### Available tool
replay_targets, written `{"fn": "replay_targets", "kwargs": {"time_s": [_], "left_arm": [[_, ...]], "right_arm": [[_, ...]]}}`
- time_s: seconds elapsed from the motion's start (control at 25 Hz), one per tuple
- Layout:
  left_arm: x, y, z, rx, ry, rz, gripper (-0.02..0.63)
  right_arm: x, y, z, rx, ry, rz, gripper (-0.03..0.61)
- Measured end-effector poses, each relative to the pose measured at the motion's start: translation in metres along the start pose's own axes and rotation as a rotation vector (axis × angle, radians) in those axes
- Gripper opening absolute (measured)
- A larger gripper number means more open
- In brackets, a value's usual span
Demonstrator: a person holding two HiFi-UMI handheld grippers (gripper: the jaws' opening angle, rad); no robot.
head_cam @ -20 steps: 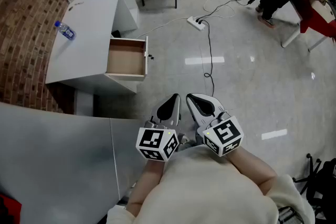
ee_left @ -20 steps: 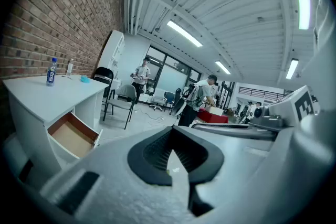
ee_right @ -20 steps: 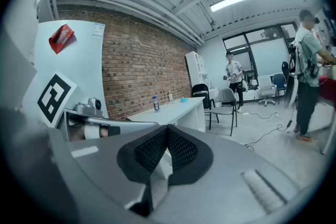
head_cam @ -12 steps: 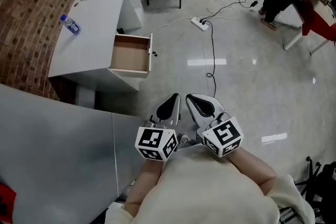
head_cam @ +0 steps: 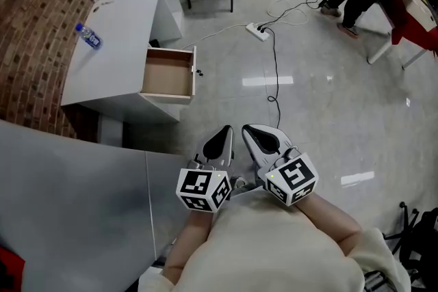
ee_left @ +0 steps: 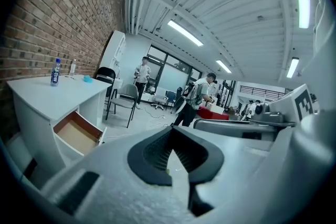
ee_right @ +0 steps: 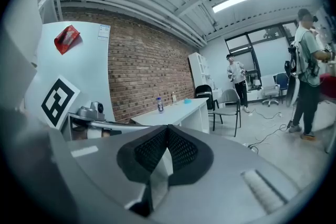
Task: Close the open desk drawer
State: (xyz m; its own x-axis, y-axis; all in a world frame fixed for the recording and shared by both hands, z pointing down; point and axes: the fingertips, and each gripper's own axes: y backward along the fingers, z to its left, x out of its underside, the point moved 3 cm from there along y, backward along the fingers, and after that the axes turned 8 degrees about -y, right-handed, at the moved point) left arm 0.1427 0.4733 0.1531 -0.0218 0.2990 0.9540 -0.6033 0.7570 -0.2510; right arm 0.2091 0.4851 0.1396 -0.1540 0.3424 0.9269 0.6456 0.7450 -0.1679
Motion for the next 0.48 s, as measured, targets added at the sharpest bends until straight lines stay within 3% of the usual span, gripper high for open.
{"fn": "replay_targets", "kwargs": {"time_s": [0.48], "left_arm": [[-0.017, -0.057, 0.028, -0.019, 0.025, 0.006, 0.0]], "right_arm": [[-0.028, -0.043, -0.05, -0.026, -0.007, 0.013, 0.002]]}}
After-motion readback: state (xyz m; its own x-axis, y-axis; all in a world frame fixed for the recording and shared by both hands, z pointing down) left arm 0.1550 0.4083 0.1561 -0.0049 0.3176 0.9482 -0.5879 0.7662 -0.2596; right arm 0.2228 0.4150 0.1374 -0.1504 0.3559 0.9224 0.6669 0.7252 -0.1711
